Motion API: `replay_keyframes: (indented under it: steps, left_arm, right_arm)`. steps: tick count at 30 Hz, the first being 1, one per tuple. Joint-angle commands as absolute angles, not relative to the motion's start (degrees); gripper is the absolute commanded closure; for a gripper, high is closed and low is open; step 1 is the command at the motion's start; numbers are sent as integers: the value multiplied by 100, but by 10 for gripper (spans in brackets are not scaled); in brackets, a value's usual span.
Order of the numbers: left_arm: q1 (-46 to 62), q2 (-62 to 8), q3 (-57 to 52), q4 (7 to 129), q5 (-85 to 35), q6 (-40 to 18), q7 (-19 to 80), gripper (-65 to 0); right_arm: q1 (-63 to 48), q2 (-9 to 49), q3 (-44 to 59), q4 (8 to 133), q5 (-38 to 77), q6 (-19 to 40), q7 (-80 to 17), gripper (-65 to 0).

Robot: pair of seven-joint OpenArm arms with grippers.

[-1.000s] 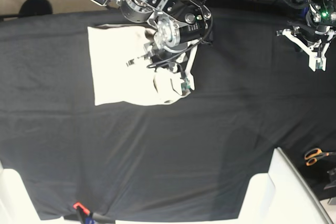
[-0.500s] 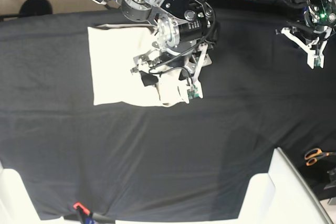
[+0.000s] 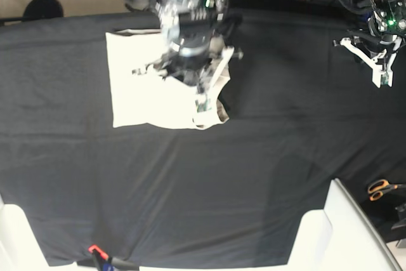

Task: Fold the T-shirt properly
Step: 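Push and tuck the loose shirt fabric inward with the right gripper, then press the shirt edge flat with the left gripper, then withdraw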

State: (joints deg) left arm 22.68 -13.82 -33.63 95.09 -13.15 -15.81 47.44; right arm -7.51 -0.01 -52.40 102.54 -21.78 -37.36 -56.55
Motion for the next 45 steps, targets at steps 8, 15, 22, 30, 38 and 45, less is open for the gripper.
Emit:
replay_keyframes:
  steps: [8,15,22,30,38,45]
  left_arm:
    - [2097,-1473,-3398,9622,-1297,-1560,4664,0]
    - [2018,-1622,-3407,9631,-1323,-1560,4664,0]
    - [1921,-1640,-3407,9631,-1314,-1560,4664,0]
    - [1763,-1622,-2686,9719,-1349,-1560,4673,0]
    - [1763,-1051,-1279,10905,-1358,-1560,4716,0]
    - [1270,-664,620,11002,-1349,-1560,4708,0]
  right_arm:
    - [-813,-189,-5068,9288,-1991,-3046,-4585,-3]
    - [-866,-180,-4971,8831,-980,-3029,-4277,-3]
    - [-954,-48,-4919,8831,-66,-3064,-4321,-5]
    - [-848,259,-4708,9068,708,-3152,-4708,-5]
    - [-541,927,-3407,10651,708,-3380,-5560,-5]
    - [-602,1464,-1596,10246,734,-3354,-5560,-3]
